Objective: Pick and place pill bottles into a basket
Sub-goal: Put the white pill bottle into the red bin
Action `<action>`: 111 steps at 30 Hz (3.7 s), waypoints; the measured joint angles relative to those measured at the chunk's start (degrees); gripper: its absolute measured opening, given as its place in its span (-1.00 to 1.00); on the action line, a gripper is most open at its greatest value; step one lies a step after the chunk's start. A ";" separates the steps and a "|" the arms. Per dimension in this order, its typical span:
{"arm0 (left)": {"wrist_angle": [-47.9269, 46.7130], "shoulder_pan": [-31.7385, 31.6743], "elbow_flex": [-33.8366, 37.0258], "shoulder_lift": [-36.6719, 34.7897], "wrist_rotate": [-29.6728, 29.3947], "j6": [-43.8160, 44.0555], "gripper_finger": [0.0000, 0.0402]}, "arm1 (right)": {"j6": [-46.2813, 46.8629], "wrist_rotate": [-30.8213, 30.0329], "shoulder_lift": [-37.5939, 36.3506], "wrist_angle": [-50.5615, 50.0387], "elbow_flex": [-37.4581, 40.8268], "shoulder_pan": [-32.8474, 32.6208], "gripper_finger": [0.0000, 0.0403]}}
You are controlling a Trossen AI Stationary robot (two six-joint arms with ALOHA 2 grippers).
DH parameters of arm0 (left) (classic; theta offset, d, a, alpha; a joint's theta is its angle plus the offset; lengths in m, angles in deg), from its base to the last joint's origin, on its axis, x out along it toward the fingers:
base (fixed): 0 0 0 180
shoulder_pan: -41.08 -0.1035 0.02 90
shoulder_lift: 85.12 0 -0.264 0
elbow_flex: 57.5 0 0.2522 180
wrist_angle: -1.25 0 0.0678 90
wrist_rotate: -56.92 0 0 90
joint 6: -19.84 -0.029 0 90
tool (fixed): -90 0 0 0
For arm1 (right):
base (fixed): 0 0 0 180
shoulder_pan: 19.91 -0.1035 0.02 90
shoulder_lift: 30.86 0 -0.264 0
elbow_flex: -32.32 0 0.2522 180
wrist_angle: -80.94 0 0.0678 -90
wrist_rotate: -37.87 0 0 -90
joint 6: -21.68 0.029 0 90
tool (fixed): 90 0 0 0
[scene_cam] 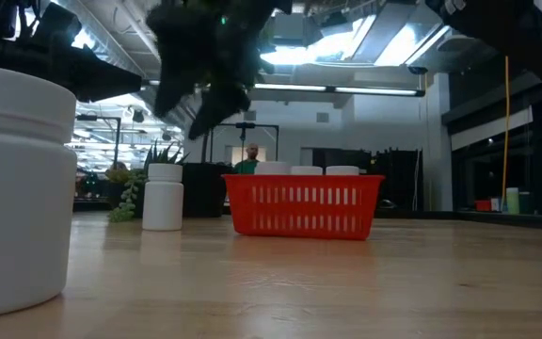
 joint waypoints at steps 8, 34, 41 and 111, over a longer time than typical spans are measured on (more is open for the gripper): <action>0.07 0.01 0.00 0.00 0.14 0.01 0.22 | -3.06 1.82 4.29 0.31 0.13 -0.72 0.84; 0.02 0.01 0.00 0.00 0.40 0.02 0.23 | -6.05 4.81 6.72 4.16 0.04 -1.31 -0.28; 0.04 0.00 0.00 0.00 0.40 0.02 0.22 | -5.72 6.37 5.94 2.43 -0.07 -2.67 -0.26; 0.04 0.01 0.00 0.00 0.40 0.02 0.22 | 12.10 -12.20 -30.99 19.77 55.62 -12.07 -0.26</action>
